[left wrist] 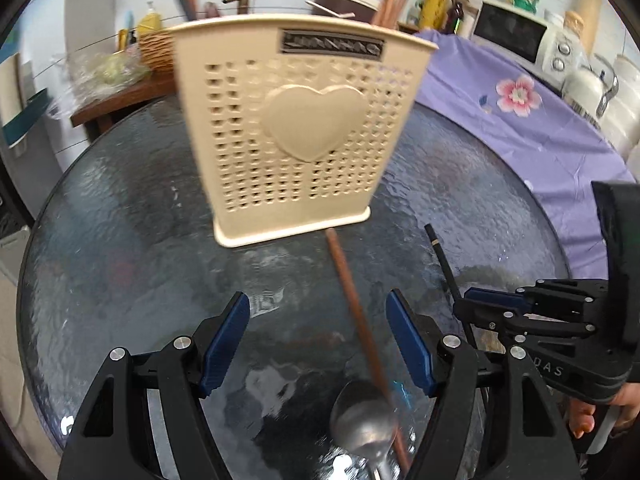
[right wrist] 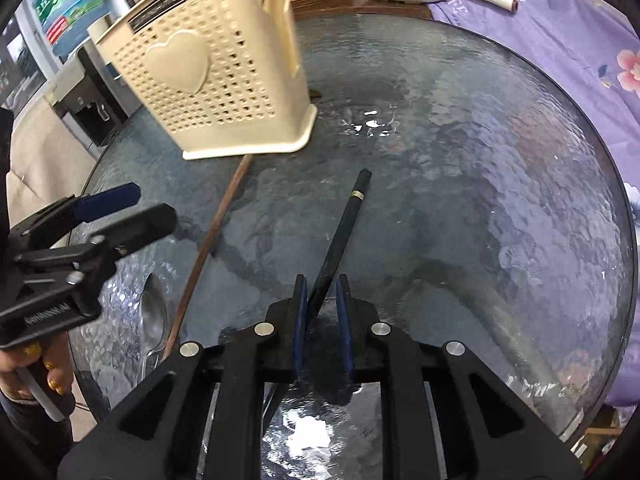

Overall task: Organize utensils
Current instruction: 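Grasp a black chopstick with the right tool while the left tool grasps a brown chopstick, then lift both chopsticks upright and carry them over the basket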

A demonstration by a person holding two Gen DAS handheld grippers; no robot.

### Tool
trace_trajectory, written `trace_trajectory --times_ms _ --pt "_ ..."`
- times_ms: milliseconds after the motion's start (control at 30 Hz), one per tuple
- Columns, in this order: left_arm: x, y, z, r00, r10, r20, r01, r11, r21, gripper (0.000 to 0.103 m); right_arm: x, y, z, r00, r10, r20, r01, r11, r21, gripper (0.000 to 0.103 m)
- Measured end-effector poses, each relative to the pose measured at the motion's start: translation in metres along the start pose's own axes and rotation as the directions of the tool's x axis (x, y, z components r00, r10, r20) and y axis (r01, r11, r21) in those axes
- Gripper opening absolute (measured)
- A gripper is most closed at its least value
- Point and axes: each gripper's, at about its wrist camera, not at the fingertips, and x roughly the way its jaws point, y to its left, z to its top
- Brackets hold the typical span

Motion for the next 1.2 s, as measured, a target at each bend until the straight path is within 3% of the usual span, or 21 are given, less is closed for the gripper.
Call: trace_trajectory --times_ms 400,667,1033,1200 --pt "0.042 -0.018 0.017 0.996 0.01 -0.094 -0.006 0.999 0.036 0.045 -0.005 -0.028 0.013 1.0 0.0 0.031 -0.003 0.992 0.123 0.016" --pt "0.051 -0.019 0.023 0.995 0.019 -0.103 -0.015 0.999 0.038 0.042 0.006 -0.029 0.032 1.0 0.0 0.016 -0.002 0.988 0.157 0.016" --pt "0.058 -0.021 0.029 0.996 0.04 -0.084 -0.038 0.999 0.027 0.011 0.026 -0.019 0.053 0.991 -0.131 0.026 0.127 0.985 0.114 0.016" --pt "0.054 -0.011 0.027 0.997 0.025 -0.075 -0.027 0.999 -0.031 0.009 0.033 -0.011 0.06 0.978 -0.202 0.045 0.198 0.977 0.072 0.012"
